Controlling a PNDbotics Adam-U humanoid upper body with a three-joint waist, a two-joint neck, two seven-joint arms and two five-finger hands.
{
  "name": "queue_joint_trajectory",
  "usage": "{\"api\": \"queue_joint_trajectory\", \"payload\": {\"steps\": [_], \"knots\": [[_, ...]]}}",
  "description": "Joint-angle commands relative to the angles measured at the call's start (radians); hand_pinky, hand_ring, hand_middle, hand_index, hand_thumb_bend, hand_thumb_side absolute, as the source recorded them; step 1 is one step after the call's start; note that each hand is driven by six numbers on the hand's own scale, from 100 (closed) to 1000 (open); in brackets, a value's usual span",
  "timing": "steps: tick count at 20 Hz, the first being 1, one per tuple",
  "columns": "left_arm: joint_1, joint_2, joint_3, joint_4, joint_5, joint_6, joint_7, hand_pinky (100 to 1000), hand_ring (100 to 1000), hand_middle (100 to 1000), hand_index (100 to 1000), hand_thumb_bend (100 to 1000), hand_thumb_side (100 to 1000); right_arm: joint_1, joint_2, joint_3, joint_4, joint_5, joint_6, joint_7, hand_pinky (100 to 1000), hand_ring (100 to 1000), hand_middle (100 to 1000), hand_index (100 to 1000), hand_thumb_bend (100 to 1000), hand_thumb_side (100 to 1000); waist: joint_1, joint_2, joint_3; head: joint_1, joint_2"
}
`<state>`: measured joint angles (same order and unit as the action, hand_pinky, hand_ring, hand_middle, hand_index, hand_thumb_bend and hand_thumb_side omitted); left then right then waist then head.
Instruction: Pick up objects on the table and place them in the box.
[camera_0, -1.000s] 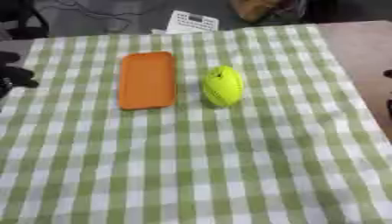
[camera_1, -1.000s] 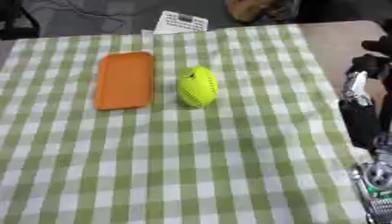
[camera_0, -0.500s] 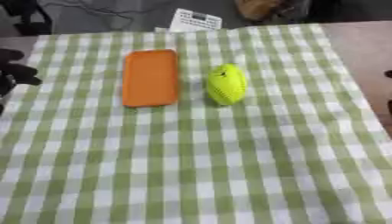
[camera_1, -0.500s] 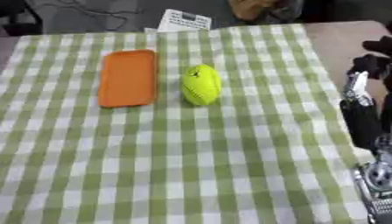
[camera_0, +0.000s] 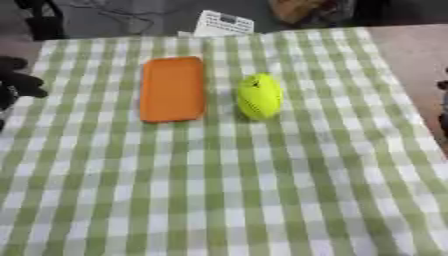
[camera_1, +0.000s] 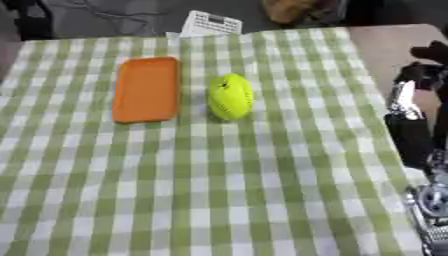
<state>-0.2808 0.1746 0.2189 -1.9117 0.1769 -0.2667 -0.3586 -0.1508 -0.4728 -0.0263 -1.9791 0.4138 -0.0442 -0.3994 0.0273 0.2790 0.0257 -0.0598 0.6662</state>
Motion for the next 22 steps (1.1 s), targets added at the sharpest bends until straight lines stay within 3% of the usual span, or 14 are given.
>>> {"api": "queue_joint_trajectory", "payload": {"steps": [1,11,22], "knots": [[0.0,0.016,-0.005,-0.012,0.008,0.002,-0.007,653,675,724,779,158,953,-0.024,-0.081,0.003,-0.021,0.015,0.033,0.081,584,669,728,880,100,571,-0.018,-0.034,0.0,-0.005,-0.006],[0.006,0.018,-0.013,-0.008,0.013,0.004,-0.02,652,675,722,779,158,954,-0.14,-0.231,0.033,-0.021,-0.047,0.105,0.232,594,679,746,889,100,546,-0.023,-0.044,0.002,-0.02,-0.006],[0.007,0.019,-0.021,-0.003,0.017,0.0,-0.031,652,674,716,779,156,955,-0.265,-0.276,0.088,0.019,-0.069,0.179,0.364,600,684,759,895,100,551,-0.023,-0.045,0.014,-0.043,-0.003]]}}
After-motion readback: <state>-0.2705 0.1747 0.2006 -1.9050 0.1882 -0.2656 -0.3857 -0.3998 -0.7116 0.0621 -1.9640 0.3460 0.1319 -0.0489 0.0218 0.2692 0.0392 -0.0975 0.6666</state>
